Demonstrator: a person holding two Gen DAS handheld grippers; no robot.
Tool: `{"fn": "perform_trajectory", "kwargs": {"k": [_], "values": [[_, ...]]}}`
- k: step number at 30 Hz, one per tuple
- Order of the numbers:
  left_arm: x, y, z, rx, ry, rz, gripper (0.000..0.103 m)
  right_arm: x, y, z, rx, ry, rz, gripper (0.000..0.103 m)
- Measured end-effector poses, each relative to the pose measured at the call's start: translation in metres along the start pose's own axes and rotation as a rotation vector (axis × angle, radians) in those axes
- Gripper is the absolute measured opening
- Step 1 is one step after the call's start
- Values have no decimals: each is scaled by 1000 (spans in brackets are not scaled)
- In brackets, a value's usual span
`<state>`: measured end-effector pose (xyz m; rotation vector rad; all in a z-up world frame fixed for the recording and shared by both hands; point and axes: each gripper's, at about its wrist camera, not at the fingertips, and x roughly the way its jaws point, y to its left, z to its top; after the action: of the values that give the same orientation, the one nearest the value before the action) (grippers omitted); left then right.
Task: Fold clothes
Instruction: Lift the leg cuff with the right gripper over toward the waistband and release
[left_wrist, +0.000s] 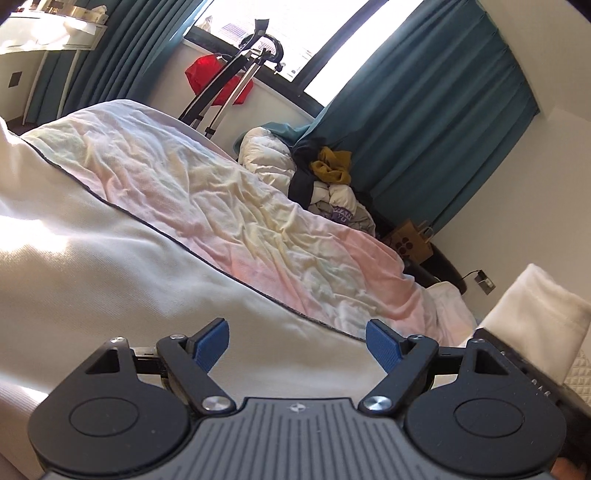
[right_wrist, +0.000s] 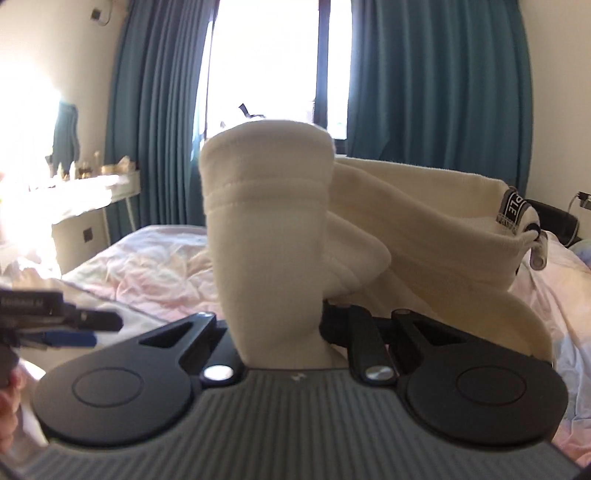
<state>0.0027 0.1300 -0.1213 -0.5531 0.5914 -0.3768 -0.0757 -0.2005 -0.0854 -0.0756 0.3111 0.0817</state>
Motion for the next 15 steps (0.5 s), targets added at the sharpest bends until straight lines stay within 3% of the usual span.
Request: {"fn": "perform_trajectory", "kwargs": {"k": [4, 11, 15], "values": [[-1, 5, 1, -30, -3, -17, 83, 13, 43, -28, -219, 111, 72, 14], [-4, 19, 6, -91, -27, -6, 83, 20, 82, -90, -394, 302, 154, 16], [0, 21, 5, -83, -13, -5, 83, 14, 110, -96, -508, 295, 120, 17]]}}
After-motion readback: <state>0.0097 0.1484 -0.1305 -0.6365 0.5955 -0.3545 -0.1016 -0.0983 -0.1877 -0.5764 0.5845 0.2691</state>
